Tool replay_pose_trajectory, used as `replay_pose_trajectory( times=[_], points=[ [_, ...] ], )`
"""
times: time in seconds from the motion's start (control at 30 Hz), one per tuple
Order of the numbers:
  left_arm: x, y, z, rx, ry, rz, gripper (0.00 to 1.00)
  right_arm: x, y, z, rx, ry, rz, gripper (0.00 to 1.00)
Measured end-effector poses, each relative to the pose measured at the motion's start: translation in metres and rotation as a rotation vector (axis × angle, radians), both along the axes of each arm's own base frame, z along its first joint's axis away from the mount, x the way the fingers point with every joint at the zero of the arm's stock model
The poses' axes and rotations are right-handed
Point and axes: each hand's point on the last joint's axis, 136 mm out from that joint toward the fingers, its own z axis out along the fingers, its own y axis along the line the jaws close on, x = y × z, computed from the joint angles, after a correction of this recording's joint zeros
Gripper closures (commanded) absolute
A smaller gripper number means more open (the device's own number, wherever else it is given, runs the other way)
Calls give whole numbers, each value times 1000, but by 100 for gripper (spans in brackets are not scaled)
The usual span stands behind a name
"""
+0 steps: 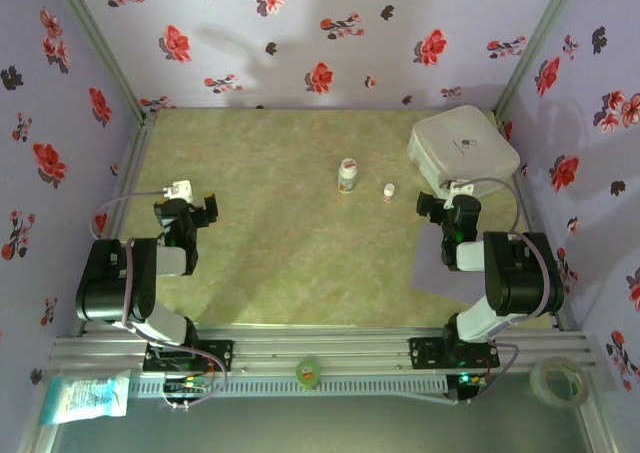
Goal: Fold a paper plane with a square sheet of paper (pick it up from the middle)
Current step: Move the square sheet of paper to the center of the table.
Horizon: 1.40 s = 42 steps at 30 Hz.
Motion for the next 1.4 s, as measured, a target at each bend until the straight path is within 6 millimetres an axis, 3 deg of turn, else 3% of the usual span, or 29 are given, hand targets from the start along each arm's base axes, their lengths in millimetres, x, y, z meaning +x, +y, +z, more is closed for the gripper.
replay_pose_trajectory(
  times=[0.77, 0.93, 1.13, 1.27, 1.33, 1.4],
  points=[
    [0, -7, 6, -10, -24, -44, 0, 2, 3, 2, 4, -5, 15, 1],
    [-9, -8, 34, -12, -85, -49, 0, -3, 3, 14, 7, 5, 14, 1],
    [-21, -9, 73, -83, -120, -32, 0, -9, -7, 67, 99, 8, -89, 1],
    [-21, -9, 100, -223, -98, 12, 0, -16, -15, 99, 228, 72, -194, 1],
    [-20, -15, 111, -301, -87, 6, 0, -20, -12, 105, 304, 103, -204, 1],
    [-21, -26, 112, -379, -66, -38, 0, -32, -7, 95, 386, 170, -231, 1]
  ],
)
